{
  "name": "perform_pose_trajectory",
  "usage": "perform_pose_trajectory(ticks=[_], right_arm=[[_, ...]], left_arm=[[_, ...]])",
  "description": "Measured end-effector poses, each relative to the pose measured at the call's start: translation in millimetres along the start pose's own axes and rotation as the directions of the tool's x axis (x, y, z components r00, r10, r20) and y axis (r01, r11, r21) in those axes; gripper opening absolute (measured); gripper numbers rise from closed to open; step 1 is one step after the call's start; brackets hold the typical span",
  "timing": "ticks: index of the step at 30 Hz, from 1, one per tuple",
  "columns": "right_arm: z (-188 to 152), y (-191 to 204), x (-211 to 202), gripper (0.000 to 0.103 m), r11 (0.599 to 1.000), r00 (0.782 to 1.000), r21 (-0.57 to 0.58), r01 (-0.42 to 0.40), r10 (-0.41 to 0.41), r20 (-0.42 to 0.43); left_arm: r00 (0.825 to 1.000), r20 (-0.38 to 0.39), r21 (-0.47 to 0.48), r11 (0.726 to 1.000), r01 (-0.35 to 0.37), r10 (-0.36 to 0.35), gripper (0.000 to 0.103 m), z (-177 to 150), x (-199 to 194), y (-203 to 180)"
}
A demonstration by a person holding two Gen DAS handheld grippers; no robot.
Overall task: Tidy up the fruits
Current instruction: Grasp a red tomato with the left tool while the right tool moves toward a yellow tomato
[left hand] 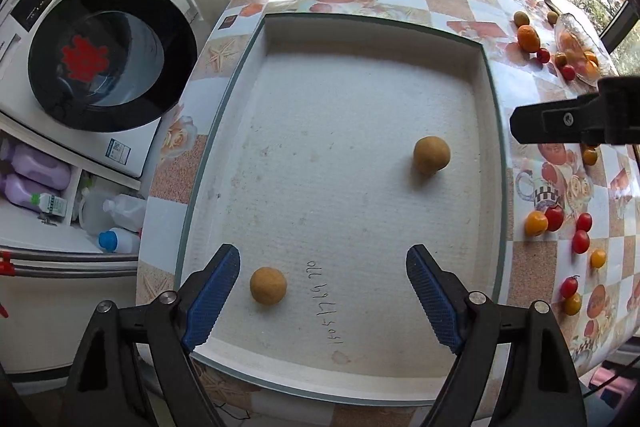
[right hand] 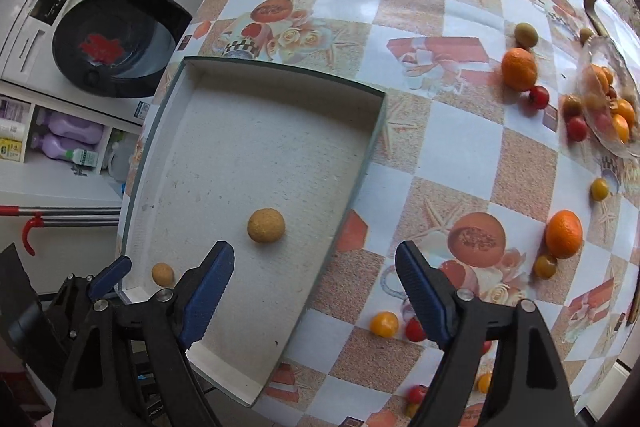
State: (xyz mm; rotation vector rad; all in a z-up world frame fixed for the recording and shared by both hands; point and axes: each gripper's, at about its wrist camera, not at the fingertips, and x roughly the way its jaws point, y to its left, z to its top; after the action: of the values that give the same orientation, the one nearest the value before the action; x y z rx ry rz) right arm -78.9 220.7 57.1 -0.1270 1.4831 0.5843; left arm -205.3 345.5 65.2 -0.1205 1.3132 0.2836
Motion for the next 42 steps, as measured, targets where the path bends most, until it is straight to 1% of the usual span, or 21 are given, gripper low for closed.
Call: perform_pose_trajectory(ticks=[4,8,12,17,20,25,31,33,34,35,38,39,40,41,42], right_arm=[[-19.7,-43.5,-14.4,0.085,0.995,0.999,0.101,0.028,-0.03,0.013],[-44.0,-94.1,-29.1,0.085,0.976,0.997,0.206,0.07,-0.074,0.012],[-71.2,-140.2,-37.2,0.085,0.945,0.993,0.307,0.111,-0.115,-0.006],[-103.5,-171.9,-41.8,0.085,0.918,0.992,0.375,0.126,-0.127,-0.022],[-122.1,-178.5,-41.5,0.085,0.919,0.991,0.37,0.134,-0.131,-0.035],[-147.3,-176.4,-35.1,0.085,0.935,0.989,0.325,0.144,-0.132,-0.061],[-160.8,-169.5,-28.9,0.085,0.948,0.991,0.29,0.13,-0.122,-0.046],[-162.2,-166.0,-26.6,0.085,0.953,0.991,0.272,0.13,-0.124,-0.041],[-162.3,-163.8,-25.3,0.085,0.956,0.992,0.265,0.126,-0.121,-0.038],[-162.6,-161.8,-24.2,0.083,0.958,0.992,0.26,0.123,-0.118,-0.034],[-159.9,-153.3,-19.8,0.072,0.962,0.993,0.247,0.117,-0.113,-0.03],[-158.6,-152.7,-17.8,0.069,0.963,0.994,0.245,0.113,-0.109,-0.029],[-156.1,-149.9,-15.2,0.069,0.964,0.994,0.242,0.11,-0.107,-0.027],[-153.7,-147.2,-12.8,0.068,0.965,0.994,0.239,0.109,-0.106,-0.025],[-152.1,-145.8,-10.8,0.066,0.966,0.994,0.234,0.111,-0.109,-0.022]], left_arm=[[0.999,0.031,0.067,0.997,0.036,-0.038,0.086,16.2,-11.9,-28.8],[0.996,0.047,0.152,0.986,0.066,-0.074,0.086,29.6,-20.3,-63.0],[0.993,0.045,0.233,0.967,0.1,-0.113,0.086,35.1,-23.5,-97.6],[0.99,0.02,0.317,0.939,0.129,-0.143,0.086,30.9,-18.6,-136.5],[0.989,0.0,0.353,0.925,0.138,-0.147,0.086,24.8,-11.7,-152.8],[0.987,-0.034,0.399,0.903,0.157,-0.156,0.086,18.3,-1.0,-172.2],[0.988,-0.043,0.451,0.879,0.153,-0.15,0.086,17.9,12.4,-188.8],[0.988,-0.05,0.465,0.872,0.153,-0.147,0.076,18.3,17.1,-193.0],[0.989,-0.056,0.474,0.868,0.149,-0.139,0.076,18.1,20.2,-195.2],[0.99,-0.053,0.482,0.865,0.139,-0.129,0.076,17.6,23.0,-197.1],[0.991,-0.059,0.494,0.859,0.135,-0.122,0.076,16.1,29.5,-201.3],[0.991,-0.063,0.498,0.857,0.135,-0.12,0.076,15.5,31.3,-202.3],[0.991,-0.067,0.503,0.854,0.135,-0.118,0.076,14.9,33.0,-203.7],[0.991,-0.074,0.509,0.85,0.136,-0.115,0.067,14.5,35.3,-205.8],[0.989,-0.075,0.508,0.848,0.148,-0.127,0.064,14.7,35.3,-207.4]])
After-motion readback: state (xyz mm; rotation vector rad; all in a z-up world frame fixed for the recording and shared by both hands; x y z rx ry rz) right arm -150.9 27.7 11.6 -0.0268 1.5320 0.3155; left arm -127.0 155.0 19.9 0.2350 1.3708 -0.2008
